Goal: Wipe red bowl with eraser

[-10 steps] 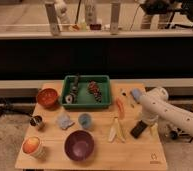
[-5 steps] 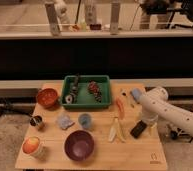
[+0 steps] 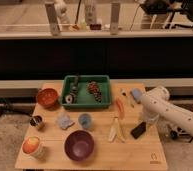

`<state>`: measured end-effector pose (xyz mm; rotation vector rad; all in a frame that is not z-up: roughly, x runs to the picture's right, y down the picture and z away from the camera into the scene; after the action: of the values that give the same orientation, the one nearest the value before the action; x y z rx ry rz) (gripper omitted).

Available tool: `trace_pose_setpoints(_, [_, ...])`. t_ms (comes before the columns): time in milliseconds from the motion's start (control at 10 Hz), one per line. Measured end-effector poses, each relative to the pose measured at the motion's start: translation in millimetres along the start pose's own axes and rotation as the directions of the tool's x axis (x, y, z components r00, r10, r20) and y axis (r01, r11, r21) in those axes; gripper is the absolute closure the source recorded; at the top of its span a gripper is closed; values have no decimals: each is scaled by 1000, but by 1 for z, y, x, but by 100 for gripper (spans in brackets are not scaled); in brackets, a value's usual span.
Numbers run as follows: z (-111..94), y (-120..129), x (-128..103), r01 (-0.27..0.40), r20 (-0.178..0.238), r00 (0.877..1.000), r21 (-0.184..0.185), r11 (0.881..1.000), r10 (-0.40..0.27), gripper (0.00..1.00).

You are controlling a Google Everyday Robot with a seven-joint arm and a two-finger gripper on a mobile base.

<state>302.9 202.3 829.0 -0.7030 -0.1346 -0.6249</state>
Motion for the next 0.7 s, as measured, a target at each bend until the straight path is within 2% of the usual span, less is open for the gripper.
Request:
trace_pose_setpoints(100, [-5,0,-1,-1,-3,1000,8,1000,1,99])
trace_pose_setpoints(200, [-13,-3,-3,1,-4,1000,16,1000,0,100])
trace_pose_setpoints(400, [-41,-8,-6,5,-15,1000,35,999,-4,100])
trace_pose_setpoints(700, [-53,-17,-13,20,-24,1000,53,998,-19,100])
